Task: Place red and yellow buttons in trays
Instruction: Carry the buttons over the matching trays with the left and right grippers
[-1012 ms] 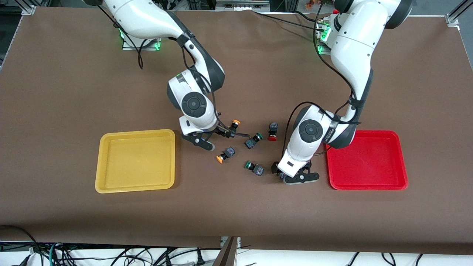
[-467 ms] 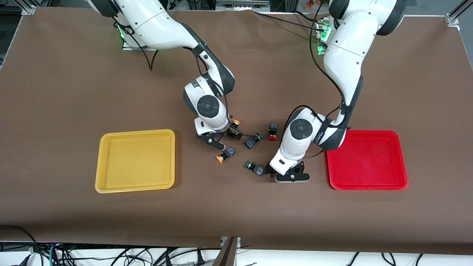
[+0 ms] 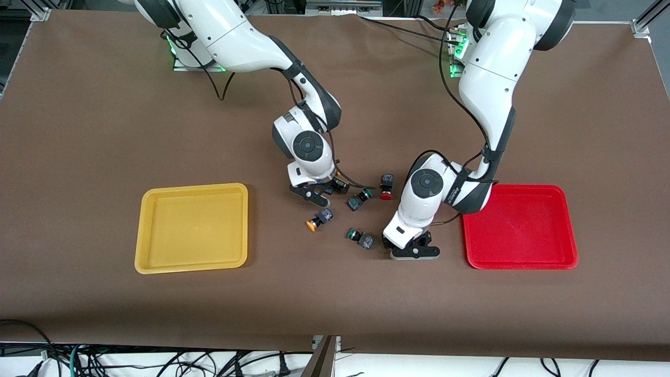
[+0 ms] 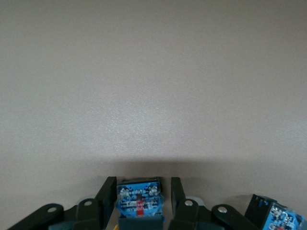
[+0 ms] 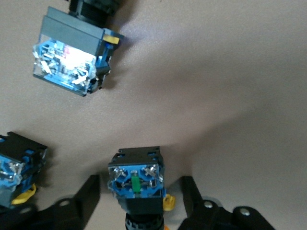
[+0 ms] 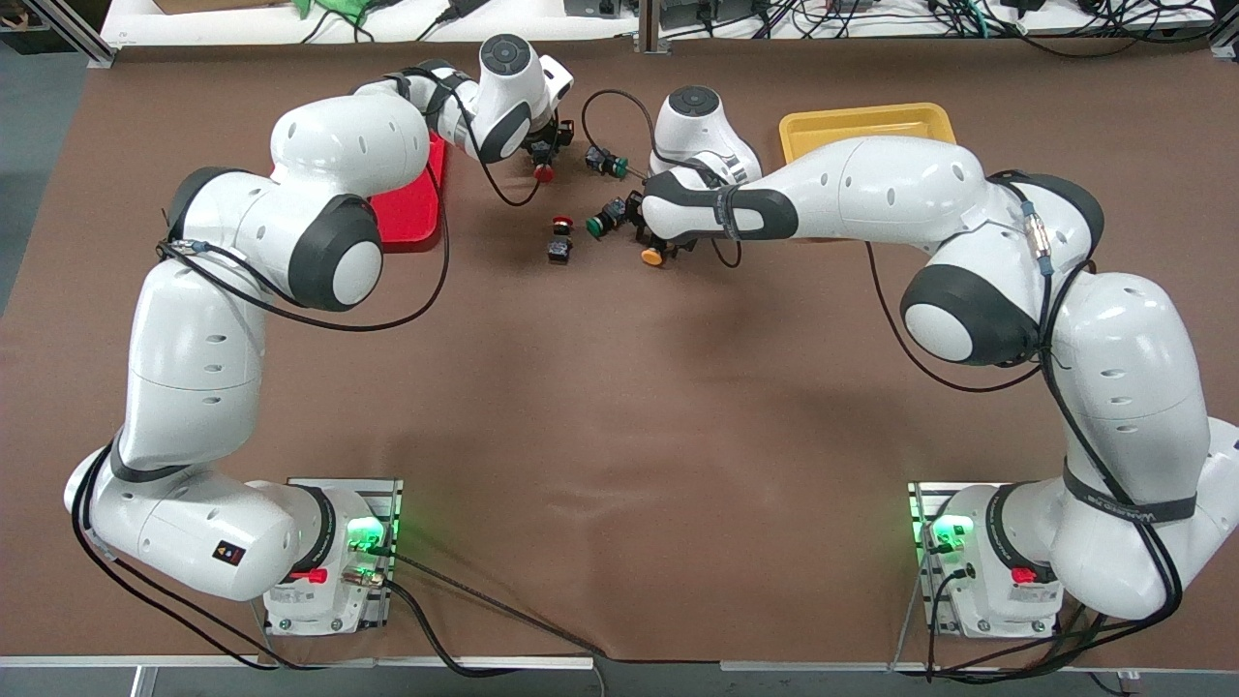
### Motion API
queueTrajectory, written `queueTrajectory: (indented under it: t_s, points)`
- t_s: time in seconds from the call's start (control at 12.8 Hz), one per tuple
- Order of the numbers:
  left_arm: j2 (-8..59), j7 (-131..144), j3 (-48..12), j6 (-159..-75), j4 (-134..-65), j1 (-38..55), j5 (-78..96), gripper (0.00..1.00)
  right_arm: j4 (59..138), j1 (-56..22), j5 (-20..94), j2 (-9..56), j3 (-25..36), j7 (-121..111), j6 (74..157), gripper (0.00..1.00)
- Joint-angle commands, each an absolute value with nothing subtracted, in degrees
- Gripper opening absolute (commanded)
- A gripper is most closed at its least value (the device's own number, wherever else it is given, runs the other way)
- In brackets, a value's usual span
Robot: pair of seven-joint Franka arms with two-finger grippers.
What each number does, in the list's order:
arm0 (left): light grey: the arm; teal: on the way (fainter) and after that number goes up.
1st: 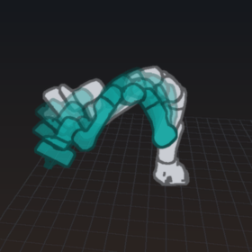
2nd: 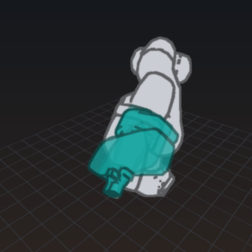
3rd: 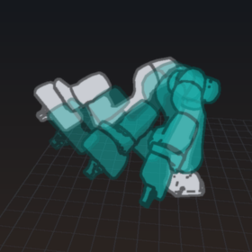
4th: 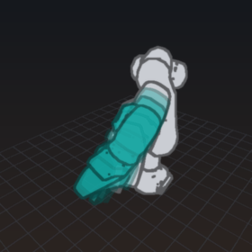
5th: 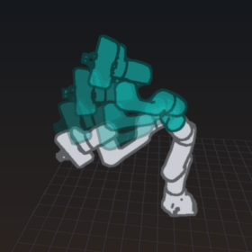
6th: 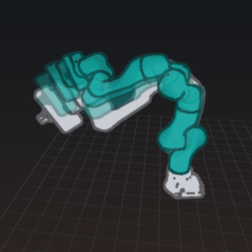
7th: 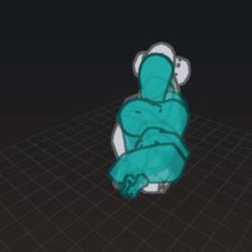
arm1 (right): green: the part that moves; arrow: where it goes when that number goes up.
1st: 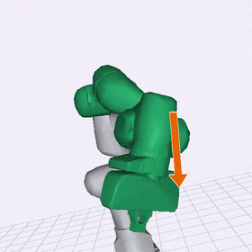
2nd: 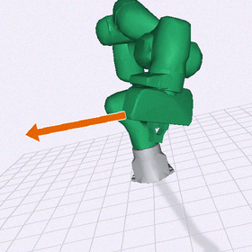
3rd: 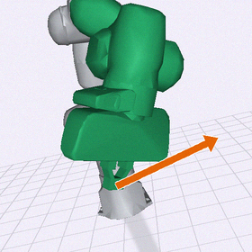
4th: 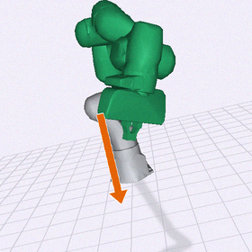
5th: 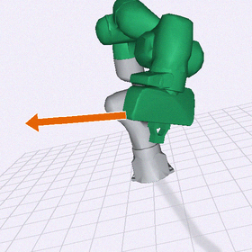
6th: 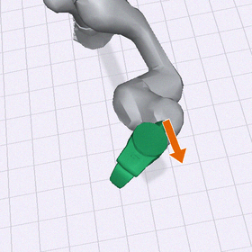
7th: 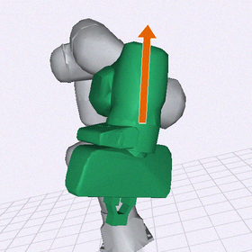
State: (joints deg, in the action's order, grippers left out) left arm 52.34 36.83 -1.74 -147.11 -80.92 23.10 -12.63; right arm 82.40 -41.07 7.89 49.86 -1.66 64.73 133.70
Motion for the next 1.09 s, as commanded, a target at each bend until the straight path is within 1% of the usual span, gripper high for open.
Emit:
queueTrajectory:
  t_s: [0.0,0.08,0.16,0.23,0.31,0.47,0.54,0.7,0.86,1.01]
  points:
    - [51.25,36.39,-1.41,-146.34,-80.25,22.59,-14.06,0.26,81.65,-41.40,8.00,49.92,-1.23,63.47,134.12,0.08]
    - [49.94,34.82,-1.41,-145.12,-80.33,21.11,-14.06,0.26,81.65,-41.31,8.00,49.31,-1.14,62.59,133.60,0.06]
    - [48.09,32.54,-1.67,-141.98,-80.25,19.61,-13.98,0.26,81.65,-40.79,8.17,48.18,-0.79,61.71,133.07,0.05]
    - [46.25,30.17,-1.93,-138.64,-80.07,18.29,-13.45,0.26,81.65,-39.30,8.17,46.25,-0.79,59.18,129.67,0.05]
    - [44.32,27.88,-2.11,-135.12,-80.07,17.06,-13.19,0.26,81.48,-37.20,8.52,44.32,-0.79,54.80,124.33,0.05]
    - [40.80,20.09,-1.85,-126.08,-80.33,15.56,-13.36,0.26,80.68,-32.20,8.88,40.54,-0.70,44.17,115.27,0.05]
    - [39.48,14.91,-1.85,-121.16,-80.33,13.82,-13.36,0.26,80.68,-29.21,8.79,39.39,-0.62,38.03,111.74,0.06]
    - [38.15,6.28,-2.02,-115.08,-80.85,10.30,-13.27,0.26,80.68,-22.80,8.79,38.76,-0.09,26.77,108.03,0.06]
    - [37.10,-1.81,-2.02,-113.56,-84.09,7.48,-13.27,0.26,81.12,-16.03,8.53,39.28,-0.09,16.67,107.49,0.06]
    - [36.83,-6.31,-2.02,-114.69,-89.27,5.55,-13.36,0.26,81.21,-10.13,7.82,41.12,0.35,7.69,107.75,0.06]
